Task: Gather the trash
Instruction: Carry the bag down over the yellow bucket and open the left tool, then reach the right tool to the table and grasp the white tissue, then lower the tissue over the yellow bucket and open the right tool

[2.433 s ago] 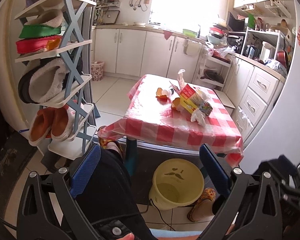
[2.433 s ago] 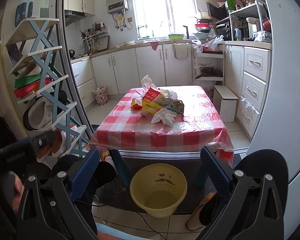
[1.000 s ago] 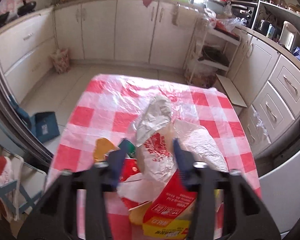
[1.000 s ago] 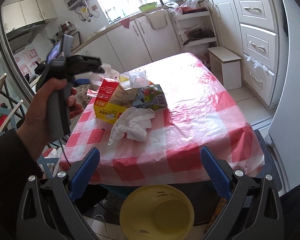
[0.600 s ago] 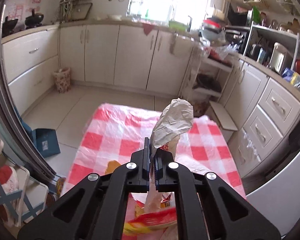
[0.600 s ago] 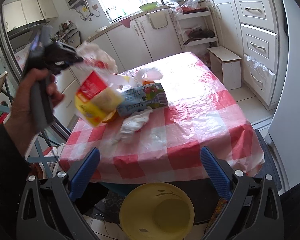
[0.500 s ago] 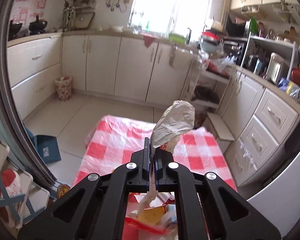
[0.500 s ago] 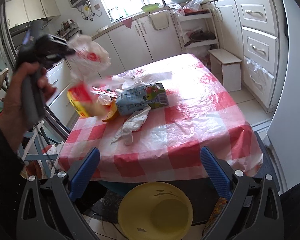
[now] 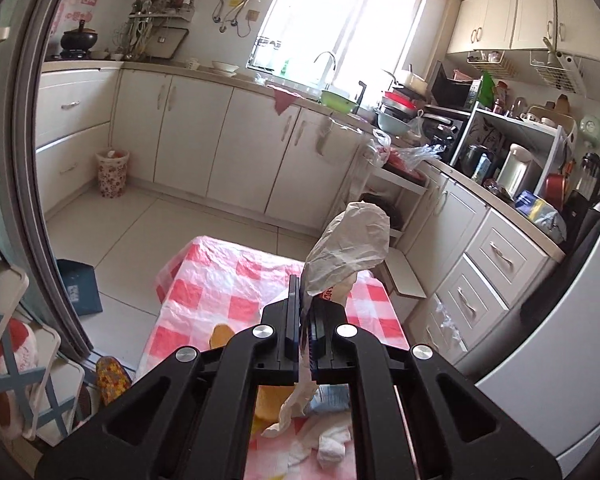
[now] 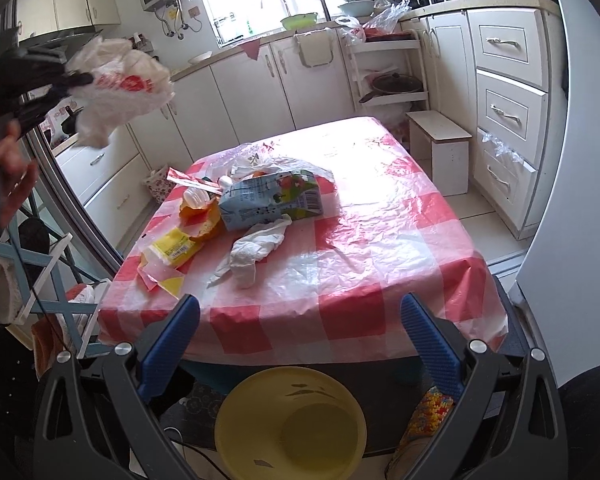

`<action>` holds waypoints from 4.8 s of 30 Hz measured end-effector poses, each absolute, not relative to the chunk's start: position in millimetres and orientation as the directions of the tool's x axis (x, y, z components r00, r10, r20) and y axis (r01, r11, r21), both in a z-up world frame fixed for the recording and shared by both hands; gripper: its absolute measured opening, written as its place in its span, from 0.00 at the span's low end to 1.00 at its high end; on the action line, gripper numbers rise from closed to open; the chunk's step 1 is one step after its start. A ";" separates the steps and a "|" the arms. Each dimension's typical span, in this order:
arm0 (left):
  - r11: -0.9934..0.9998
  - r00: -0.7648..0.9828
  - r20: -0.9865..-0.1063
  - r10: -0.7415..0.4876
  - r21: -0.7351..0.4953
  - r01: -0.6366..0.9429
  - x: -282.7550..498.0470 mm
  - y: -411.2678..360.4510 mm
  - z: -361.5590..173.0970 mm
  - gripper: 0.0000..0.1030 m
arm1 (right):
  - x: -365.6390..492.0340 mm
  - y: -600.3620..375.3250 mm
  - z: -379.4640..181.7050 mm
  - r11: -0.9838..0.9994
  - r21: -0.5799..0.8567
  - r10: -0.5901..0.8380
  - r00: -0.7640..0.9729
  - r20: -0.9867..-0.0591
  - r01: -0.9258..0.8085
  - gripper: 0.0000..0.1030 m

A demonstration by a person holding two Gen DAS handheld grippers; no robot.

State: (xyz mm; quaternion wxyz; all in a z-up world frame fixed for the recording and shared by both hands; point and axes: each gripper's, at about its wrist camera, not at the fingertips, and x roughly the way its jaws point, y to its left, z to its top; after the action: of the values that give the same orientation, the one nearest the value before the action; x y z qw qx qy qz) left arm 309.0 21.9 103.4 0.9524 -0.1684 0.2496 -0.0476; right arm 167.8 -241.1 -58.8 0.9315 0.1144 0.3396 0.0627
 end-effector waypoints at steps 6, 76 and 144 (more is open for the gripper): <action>0.923 0.830 -0.504 -0.239 -0.383 0.034 253.7 22.9 70.4 0.03 | 166.5 -251.9 -57.0 0.964 0.266 0.166 0.780 -0.604 0.000 0.94; 0.942 0.722 -0.686 -0.097 -0.297 -0.155 150.8 64.9 -101.7 0.62 | 214.2 -171.9 -73.2 0.988 0.110 0.156 0.760 -0.631 -0.111 0.94; 0.973 0.785 -0.620 -0.011 -0.188 -0.134 120.0 51.7 -85.7 0.64 | 108.8 -155.8 -109.6 0.922 0.020 0.254 0.569 -0.782 -0.386 0.24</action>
State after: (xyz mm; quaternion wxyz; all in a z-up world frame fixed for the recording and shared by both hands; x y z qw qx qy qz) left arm 120.0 51.7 -85.7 0.9381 -0.1115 0.3264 0.0327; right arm 108.8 -155.8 -109.6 0.8824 -0.0767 0.4274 0.1813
